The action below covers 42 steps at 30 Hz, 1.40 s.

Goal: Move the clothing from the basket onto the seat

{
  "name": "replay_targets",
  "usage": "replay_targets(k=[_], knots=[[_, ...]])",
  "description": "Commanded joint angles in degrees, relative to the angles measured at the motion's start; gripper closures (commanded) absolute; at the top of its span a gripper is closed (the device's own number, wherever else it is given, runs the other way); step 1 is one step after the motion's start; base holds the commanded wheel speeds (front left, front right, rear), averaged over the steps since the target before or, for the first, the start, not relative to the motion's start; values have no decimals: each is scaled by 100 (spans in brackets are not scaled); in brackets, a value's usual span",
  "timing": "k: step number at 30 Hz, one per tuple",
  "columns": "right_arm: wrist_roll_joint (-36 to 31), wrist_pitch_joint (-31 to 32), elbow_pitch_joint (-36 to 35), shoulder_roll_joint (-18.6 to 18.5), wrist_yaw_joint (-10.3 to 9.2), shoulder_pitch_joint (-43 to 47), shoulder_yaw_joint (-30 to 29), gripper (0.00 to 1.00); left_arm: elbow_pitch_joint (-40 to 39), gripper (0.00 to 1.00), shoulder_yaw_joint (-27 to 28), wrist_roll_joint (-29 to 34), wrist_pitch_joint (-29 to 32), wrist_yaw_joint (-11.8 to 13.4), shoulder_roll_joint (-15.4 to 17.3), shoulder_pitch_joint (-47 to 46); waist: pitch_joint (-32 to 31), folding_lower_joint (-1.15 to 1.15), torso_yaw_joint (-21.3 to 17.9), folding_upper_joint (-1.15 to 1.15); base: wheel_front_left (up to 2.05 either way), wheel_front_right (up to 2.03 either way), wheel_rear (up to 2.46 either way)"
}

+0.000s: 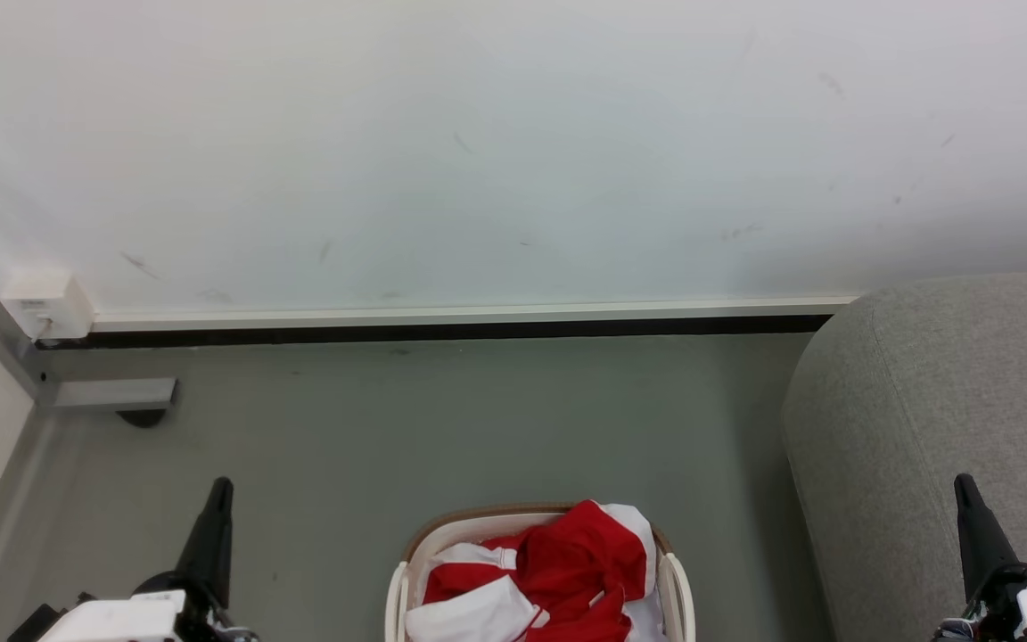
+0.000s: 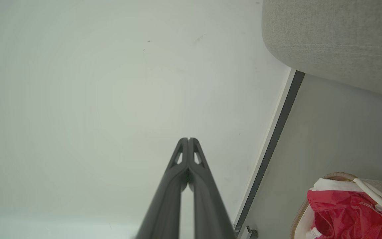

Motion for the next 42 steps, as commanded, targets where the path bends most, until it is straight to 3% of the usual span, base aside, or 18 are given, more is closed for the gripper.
replay_targets(k=[1, 3, 4, 17, 24, 42], knots=[[8, 15, -25, -35, -13, -70, -19, 100, -22, 100, 7, -82, 18, -24, 13, -47, 0, 0, 0, 0, 0, 0, 0], [8, 15, -25, -35, -13, -70, -20, 100, -22, 100, 7, -82, 18, -24, 13, -47, 0, 0, 0, 0, 0, 0, 0], [0, 0, 0, 0, 0, 0, 0, 0, 0, 0, 0, 0, 0, 0, 0, 0, 0, 0, 0, 0, 0, 0, 0], [-492, -322, -8, 24, -1, 181, 151, 0, 58, 0, -250, 238, -322, 4, -16, 94, -1, 0, 13, 0, 0, 0, 0], [-1361, -505, -137, 17, -2, 226, 183, 0, 19, 0, -325, 738, -505, 54, -11, 90, 1, 0, 28, 0, 0, 0, 0], [-3913, -919, -436, 1, -3, 315, 347, 0, -145, 0, -619, 2798, -918, 405, -2, 189, 8, 0, 86, 0, 0, 0, 0]])
